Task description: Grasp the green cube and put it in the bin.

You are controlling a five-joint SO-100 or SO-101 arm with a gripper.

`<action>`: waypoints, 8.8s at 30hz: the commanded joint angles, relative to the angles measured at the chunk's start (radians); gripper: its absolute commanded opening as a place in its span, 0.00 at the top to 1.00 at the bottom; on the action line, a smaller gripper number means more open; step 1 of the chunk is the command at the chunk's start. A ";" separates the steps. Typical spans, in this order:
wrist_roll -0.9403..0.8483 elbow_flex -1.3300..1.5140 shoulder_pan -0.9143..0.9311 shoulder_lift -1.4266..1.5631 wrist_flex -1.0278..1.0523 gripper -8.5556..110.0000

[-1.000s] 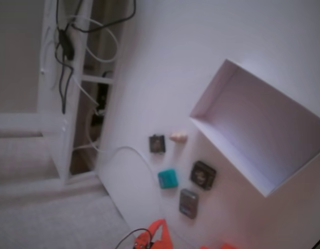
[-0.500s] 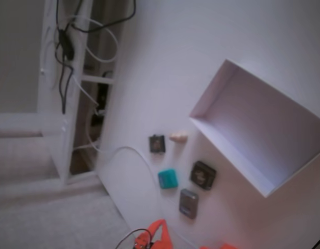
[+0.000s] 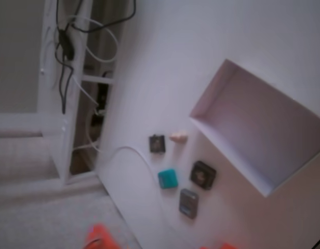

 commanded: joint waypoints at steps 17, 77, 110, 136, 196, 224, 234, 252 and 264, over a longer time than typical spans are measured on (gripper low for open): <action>0.133 -1.160 0.144 -1.088 0.121 0.95; -0.083 -0.560 0.319 -1.111 0.686 0.28; -0.081 -0.407 0.388 -1.262 0.502 0.40; -0.081 -0.488 0.411 -1.442 0.387 0.57; -0.084 -0.611 0.373 -1.439 0.368 0.82; -0.112 -0.650 0.368 -1.419 0.344 0.90; -0.112 -0.936 0.399 -1.401 0.459 0.90; -0.186 -1.147 1.146 -1.220 0.733 0.90; -0.215 -0.937 1.425 -1.235 0.552 0.89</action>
